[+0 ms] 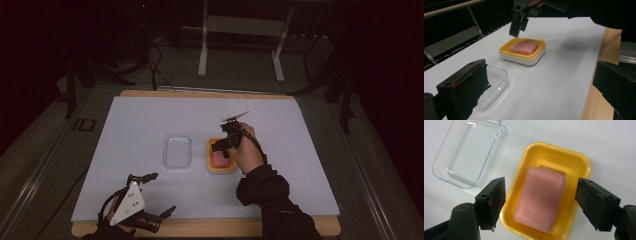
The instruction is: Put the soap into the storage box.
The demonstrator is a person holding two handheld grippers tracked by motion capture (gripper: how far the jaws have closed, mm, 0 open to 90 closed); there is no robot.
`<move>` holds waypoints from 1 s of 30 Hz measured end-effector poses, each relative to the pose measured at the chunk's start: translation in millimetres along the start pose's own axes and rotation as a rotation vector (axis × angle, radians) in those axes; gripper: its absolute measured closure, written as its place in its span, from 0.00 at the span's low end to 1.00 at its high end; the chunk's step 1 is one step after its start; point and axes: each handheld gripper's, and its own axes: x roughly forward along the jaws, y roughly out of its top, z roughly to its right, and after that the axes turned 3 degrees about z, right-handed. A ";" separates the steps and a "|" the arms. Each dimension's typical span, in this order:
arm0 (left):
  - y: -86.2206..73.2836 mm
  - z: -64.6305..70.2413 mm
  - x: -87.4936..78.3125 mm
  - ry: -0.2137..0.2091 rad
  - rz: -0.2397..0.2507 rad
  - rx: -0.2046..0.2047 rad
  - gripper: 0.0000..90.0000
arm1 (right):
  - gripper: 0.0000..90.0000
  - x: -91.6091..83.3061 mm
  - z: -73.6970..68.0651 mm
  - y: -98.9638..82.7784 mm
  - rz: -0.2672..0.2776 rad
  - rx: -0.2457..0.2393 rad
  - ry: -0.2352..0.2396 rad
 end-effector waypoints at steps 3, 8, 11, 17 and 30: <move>0.1 1.2 2.5 -0.008 -0.008 0.006 0.01 | 0.28 -7.7 8.7 -3.0 0.045 -0.023 0.050; 0.2 1.5 1.8 -0.004 -0.009 0.009 0.01 | 0.28 -19.0 16.0 -9.3 0.079 -0.111 0.087; 0.0 0.3 0.9 0.000 -0.002 0.001 0.01 | 0.28 -24.8 19.3 -13.5 0.094 -0.167 0.093; 0.0 0.7 0.6 0.000 -0.002 0.002 0.01 | 0.28 -39.2 31.6 -22.8 0.133 -0.193 0.095; 0.0 0.4 0.3 0.004 -0.002 0.003 0.01 | 0.28 -55.7 66.5 -46.0 0.152 -0.183 0.060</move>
